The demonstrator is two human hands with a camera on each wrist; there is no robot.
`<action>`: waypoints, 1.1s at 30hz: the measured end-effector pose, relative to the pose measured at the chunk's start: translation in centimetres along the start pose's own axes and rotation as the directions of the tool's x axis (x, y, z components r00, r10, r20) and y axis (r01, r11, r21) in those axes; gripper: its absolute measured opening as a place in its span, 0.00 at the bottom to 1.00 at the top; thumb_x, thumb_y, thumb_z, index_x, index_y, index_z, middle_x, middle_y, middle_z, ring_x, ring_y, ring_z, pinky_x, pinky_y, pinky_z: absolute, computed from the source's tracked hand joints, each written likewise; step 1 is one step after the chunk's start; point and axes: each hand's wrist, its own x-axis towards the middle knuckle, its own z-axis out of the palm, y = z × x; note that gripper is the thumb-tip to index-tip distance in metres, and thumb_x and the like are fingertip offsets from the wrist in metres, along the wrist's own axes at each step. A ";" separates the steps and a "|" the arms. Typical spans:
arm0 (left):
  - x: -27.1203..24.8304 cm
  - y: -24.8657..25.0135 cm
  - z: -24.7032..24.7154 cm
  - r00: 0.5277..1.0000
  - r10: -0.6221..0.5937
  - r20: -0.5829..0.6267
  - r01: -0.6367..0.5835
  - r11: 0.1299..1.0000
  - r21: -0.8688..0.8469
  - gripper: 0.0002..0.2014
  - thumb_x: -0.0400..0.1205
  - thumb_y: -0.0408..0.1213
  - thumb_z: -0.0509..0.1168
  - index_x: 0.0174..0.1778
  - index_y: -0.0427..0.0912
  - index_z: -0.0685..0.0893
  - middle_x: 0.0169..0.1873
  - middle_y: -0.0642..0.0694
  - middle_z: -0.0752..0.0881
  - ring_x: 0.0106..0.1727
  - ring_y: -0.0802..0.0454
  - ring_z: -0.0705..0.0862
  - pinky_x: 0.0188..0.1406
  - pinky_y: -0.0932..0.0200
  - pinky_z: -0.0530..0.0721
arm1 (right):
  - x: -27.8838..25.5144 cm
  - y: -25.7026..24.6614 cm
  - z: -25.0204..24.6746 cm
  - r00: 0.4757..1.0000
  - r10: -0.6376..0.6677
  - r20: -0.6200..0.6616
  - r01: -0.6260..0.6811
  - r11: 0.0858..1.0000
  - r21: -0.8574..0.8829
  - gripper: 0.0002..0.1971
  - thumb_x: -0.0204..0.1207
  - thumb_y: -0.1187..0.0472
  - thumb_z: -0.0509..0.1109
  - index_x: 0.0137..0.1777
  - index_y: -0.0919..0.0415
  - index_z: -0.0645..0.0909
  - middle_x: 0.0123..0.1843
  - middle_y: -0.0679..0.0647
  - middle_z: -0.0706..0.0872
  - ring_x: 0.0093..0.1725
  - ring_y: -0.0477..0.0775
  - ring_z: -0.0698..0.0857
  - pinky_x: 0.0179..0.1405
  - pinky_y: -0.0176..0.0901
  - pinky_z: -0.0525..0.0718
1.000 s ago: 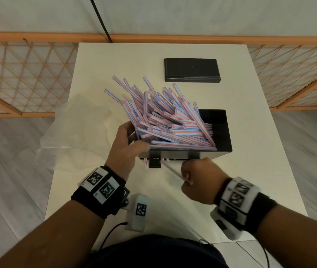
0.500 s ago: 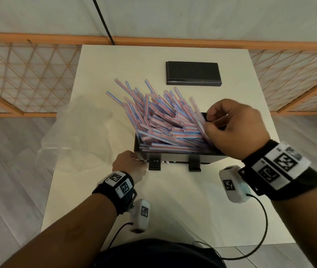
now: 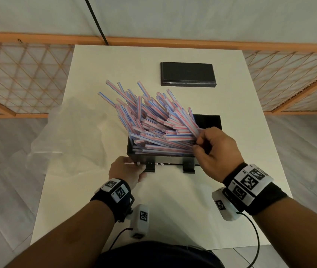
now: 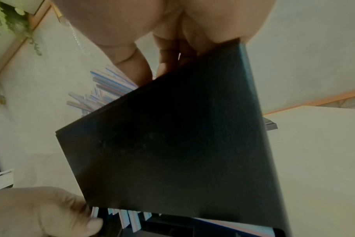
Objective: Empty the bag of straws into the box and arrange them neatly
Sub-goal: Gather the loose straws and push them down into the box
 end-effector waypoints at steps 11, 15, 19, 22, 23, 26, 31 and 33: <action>-2.1 -0.8 -2.3 0.981 0.077 0.176 -0.158 0.847 0.507 0.08 0.74 0.32 0.81 0.40 0.42 0.86 0.27 0.49 0.93 0.31 0.52 0.94 0.47 0.48 0.95 | 0.0 0.4 0.3 0.999 -0.047 0.003 0.048 0.996 -0.072 0.09 0.70 0.66 0.74 0.38 0.54 0.75 0.36 0.42 0.75 0.35 0.43 0.76 0.34 0.24 0.71; -2.0 0.3 -2.0 0.985 0.083 0.149 -0.142 0.883 0.447 0.07 0.72 0.34 0.79 0.43 0.44 0.88 0.25 0.50 0.92 0.31 0.50 0.94 0.40 0.53 0.95 | -0.1 0.4 0.4 0.999 -0.046 0.015 0.047 0.995 -0.088 0.08 0.70 0.65 0.73 0.38 0.55 0.76 0.36 0.41 0.73 0.35 0.40 0.76 0.34 0.23 0.69; -1.1 0.9 -1.3 0.994 -0.027 0.105 0.015 0.994 0.112 0.04 0.77 0.25 0.76 0.46 0.33 0.89 0.30 0.37 0.93 0.35 0.38 0.95 0.47 0.44 0.95 | -0.2 0.4 0.6 0.999 -0.045 0.015 0.046 0.994 -0.101 0.08 0.70 0.65 0.73 0.37 0.56 0.76 0.35 0.41 0.73 0.34 0.39 0.75 0.33 0.23 0.68; -1.0 0.3 -1.1 0.994 -0.008 0.106 0.007 1.000 0.017 0.02 0.80 0.23 0.75 0.45 0.30 0.88 0.29 0.36 0.91 0.34 0.38 0.94 0.43 0.48 0.93 | -0.2 0.4 0.6 0.999 -0.036 0.017 0.038 0.993 -0.114 0.08 0.70 0.64 0.73 0.37 0.56 0.76 0.35 0.42 0.74 0.34 0.40 0.75 0.32 0.25 0.67; -0.9 -0.1 -1.1 0.993 -0.001 0.115 -0.003 0.999 0.034 0.04 0.80 0.22 0.75 0.42 0.31 0.88 0.30 0.35 0.91 0.34 0.38 0.94 0.44 0.47 0.94 | -0.2 0.4 0.6 0.999 -0.036 0.016 0.038 0.992 -0.117 0.08 0.70 0.64 0.73 0.37 0.56 0.76 0.35 0.42 0.74 0.34 0.40 0.75 0.32 0.25 0.67; -1.2 -1.1 -1.8 0.984 -0.021 0.179 -0.015 0.979 0.202 0.10 0.76 0.20 0.77 0.36 0.34 0.84 0.33 0.34 0.93 0.36 0.38 0.95 0.48 0.41 0.95 | -0.2 0.5 0.6 0.999 -0.045 0.010 0.046 0.993 -0.113 0.09 0.70 0.64 0.73 0.36 0.55 0.75 0.35 0.41 0.73 0.33 0.39 0.75 0.31 0.24 0.68; -2.4 -1.2 -2.9 0.930 -0.174 0.322 0.016 0.898 0.439 0.07 0.73 0.20 0.78 0.42 0.28 0.87 0.38 0.30 0.94 0.38 0.38 0.96 0.43 0.48 0.95 | -0.2 0.5 0.5 0.998 -0.066 -0.002 0.066 0.994 -0.086 0.09 0.73 0.64 0.73 0.36 0.56 0.75 0.35 0.43 0.74 0.34 0.40 0.75 0.33 0.25 0.68; -2.8 -0.8 -3.0 0.913 -0.222 0.343 0.038 0.882 0.469 0.08 0.74 0.20 0.77 0.46 0.27 0.87 0.42 0.28 0.94 0.39 0.37 0.96 0.36 0.53 0.93 | -0.2 0.5 0.5 0.998 -0.056 -0.004 0.055 0.995 -0.082 0.09 0.73 0.63 0.73 0.36 0.55 0.75 0.35 0.43 0.75 0.35 0.41 0.76 0.33 0.26 0.69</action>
